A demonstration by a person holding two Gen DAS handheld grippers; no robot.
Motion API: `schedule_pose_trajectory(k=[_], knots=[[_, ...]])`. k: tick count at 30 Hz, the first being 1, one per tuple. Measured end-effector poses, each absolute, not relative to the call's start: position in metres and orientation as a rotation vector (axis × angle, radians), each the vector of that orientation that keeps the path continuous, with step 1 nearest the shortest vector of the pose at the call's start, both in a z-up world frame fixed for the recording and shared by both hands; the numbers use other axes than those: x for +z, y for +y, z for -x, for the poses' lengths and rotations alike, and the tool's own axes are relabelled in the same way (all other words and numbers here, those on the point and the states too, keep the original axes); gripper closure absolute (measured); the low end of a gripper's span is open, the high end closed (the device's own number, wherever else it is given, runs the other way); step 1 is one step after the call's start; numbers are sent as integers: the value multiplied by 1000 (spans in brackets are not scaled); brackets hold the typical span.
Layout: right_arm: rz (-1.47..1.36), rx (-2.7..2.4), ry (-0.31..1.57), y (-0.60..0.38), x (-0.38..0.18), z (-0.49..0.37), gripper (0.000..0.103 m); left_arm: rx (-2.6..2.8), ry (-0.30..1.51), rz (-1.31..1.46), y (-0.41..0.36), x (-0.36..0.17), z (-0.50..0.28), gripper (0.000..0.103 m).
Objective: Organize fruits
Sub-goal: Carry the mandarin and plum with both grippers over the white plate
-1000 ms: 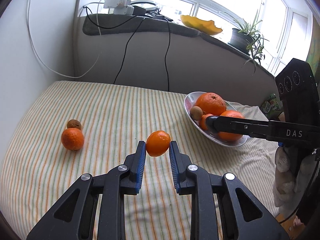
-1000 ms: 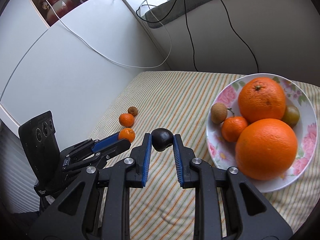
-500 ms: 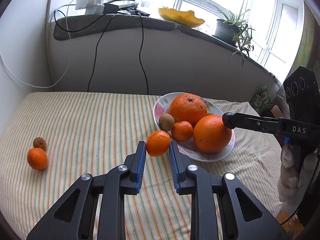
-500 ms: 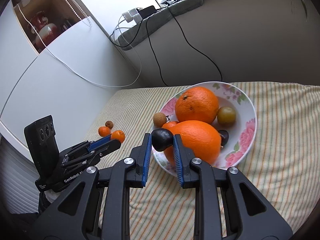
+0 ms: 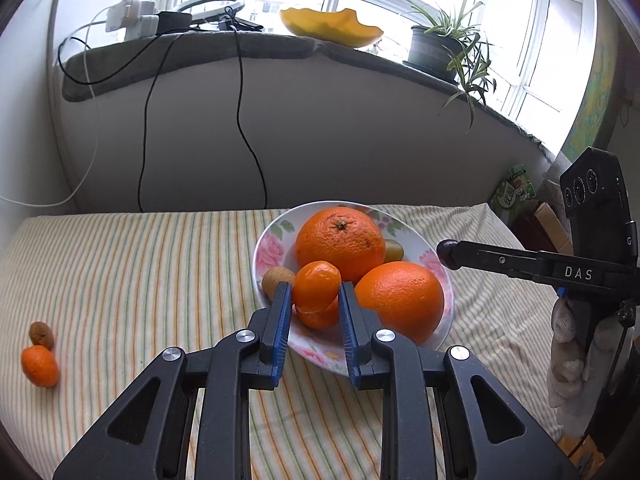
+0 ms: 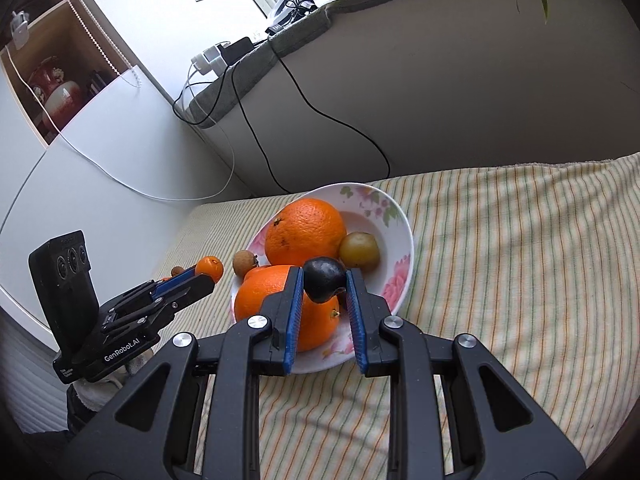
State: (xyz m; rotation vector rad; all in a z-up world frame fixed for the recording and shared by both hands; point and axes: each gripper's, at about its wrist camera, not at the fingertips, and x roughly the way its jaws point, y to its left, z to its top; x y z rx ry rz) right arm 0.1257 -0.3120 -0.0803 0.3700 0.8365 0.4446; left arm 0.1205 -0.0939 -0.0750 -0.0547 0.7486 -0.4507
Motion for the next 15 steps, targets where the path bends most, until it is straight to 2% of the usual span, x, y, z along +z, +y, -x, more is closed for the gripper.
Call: schedule_pose_trajectory(k=[15], knots=[[-371,448,846,-316,-90,-138,80,-434,760,34,-100,-76,-135,81]])
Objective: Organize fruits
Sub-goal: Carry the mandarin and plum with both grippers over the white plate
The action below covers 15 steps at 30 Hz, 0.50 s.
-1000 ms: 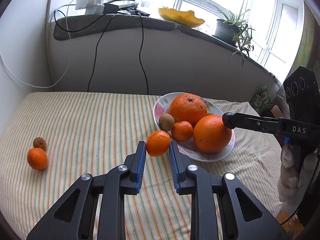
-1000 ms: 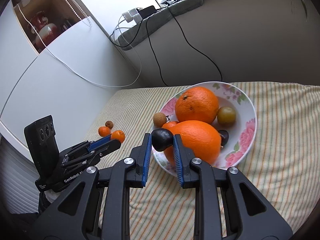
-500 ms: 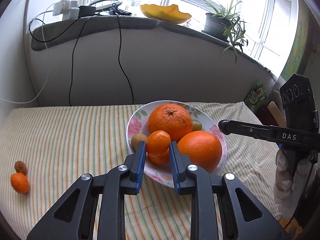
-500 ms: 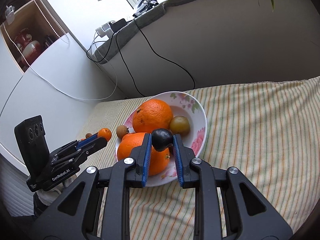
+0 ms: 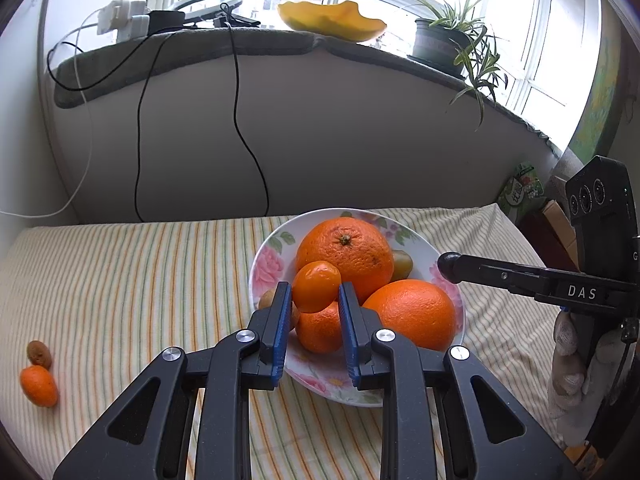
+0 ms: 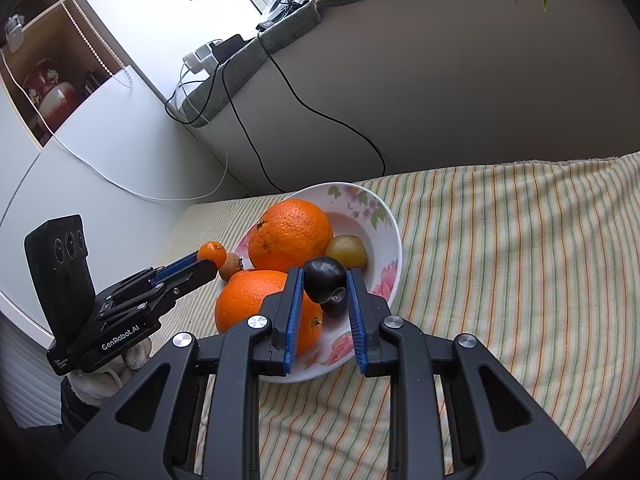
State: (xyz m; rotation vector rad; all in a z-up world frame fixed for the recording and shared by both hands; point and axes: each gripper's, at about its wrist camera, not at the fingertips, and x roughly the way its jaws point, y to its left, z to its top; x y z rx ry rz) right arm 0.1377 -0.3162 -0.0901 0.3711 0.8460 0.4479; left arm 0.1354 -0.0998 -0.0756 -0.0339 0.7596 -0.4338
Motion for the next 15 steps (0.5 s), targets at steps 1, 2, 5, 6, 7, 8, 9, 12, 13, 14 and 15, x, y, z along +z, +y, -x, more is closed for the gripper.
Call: schedule_pose_trajectory(k=[1,2,5,6,7,8,9,12,13,14,15], knots=[[-371,448,847,-316,-90,-137,80,-433,761,35,-100,-76,-136,81],[-371,449,848,-316,-91,-138,80,-436,764,33,-100,-76,-136,81],[-371,451,851,-316,-91,-138,80,-438,766,28,-101,-76,-137,81],[-370,451,852,-316,-91,-138,80,-437,766,27,-101,-76,-137,81],[-369,452,852,-316,-91,-138,80,-436,766,27,-102,-76,-138,81],[-368,453,852,-316,-92,-138,80,-436,766,28,-101,-76,-138,81],[-366,454,853,-316,-92,-138,80,-436,766,28,-101,-76,-139,81],[-360,456,854,-314,-92,-139,79,-436,764,27,-102,-75,-140,81],[-357,454,855,-313,-92,-140,78,-434,763,27,-102,-75,-139,80],[-357,454,855,-313,-92,-140,78,-434,762,26,-102,-75,-139,80],[-354,452,853,-312,-91,-140,78,-436,761,27,-102,-75,-139,80]])
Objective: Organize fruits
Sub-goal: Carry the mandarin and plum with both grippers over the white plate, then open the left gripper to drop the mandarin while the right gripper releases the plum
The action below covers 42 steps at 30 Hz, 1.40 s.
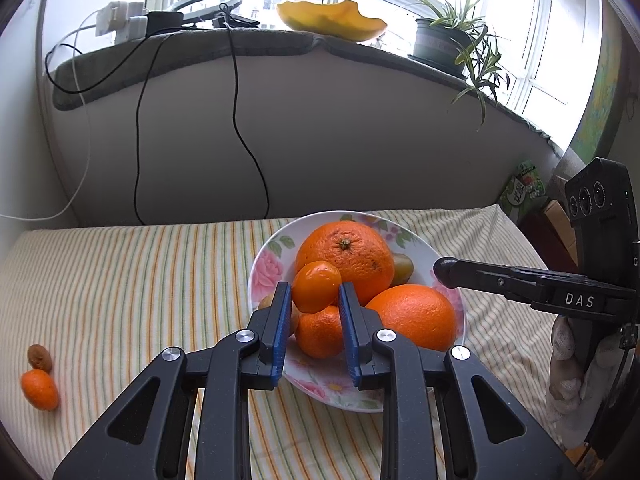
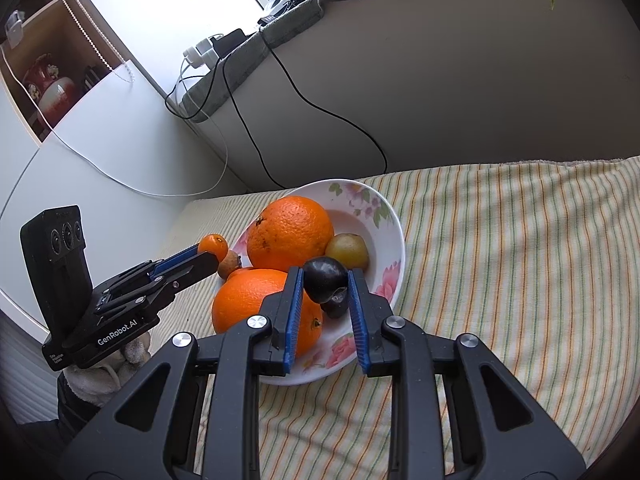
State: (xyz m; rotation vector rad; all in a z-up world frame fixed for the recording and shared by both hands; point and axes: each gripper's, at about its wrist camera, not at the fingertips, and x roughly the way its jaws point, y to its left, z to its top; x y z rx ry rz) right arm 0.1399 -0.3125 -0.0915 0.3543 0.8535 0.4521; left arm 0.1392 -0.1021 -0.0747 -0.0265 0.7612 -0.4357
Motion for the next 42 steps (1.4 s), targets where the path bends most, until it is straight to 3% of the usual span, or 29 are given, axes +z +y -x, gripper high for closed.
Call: schedule_pose_trajectory(k=[5,10,15,17,30,38,42], knots=[[-348,449,852,-311,-91,-140,77,-436,758,17,-104,-74,-137,70],[-349,439,832,-312,-89,-137,39,-432,754,19,-104,-73,-137,68],[-343,440,818,-312,-86,-134,33,-428,755,21,-104,-74,-135,66],[-345,439,817,-312,-86,-134,32,-424,753,23,-103,-73,-133,59],[-346,431,809,-310,-84,-127,30,-421,740,27,-99,-67,-122,59],[-332,430,798,-303,-78,-119,29,-413,732,33,-94,-66,-112,53],[-323,426,786,-301,-74,-113,25,-403,726,38,-90,-65,-106,46]])
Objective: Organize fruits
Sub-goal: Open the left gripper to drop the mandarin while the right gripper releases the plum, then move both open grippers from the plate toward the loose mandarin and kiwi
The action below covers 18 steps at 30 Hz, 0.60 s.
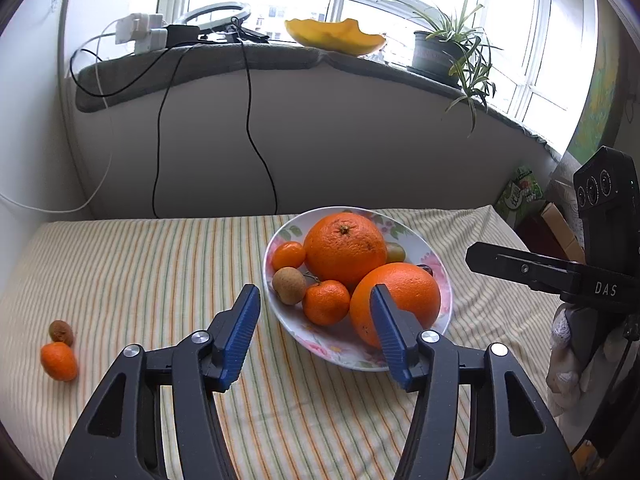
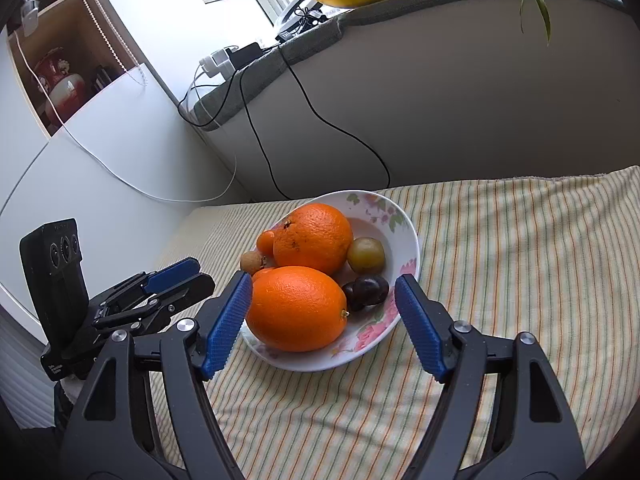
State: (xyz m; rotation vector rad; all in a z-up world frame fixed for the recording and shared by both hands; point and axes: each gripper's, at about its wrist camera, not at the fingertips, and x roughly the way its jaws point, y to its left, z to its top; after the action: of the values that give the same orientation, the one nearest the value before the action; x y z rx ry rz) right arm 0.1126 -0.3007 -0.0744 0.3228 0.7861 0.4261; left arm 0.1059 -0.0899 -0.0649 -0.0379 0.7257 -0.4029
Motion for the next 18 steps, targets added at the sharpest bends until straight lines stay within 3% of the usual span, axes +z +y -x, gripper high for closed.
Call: schedule_pose_trajectory(k=[7,18], knots=[[-285,433,770,-290,-69,-103,22,-395,738,55,-83,-70,-92,35],[-184,465,762,-259,-68,-90,21,-326,768,105,-55,-85,-69,32]])
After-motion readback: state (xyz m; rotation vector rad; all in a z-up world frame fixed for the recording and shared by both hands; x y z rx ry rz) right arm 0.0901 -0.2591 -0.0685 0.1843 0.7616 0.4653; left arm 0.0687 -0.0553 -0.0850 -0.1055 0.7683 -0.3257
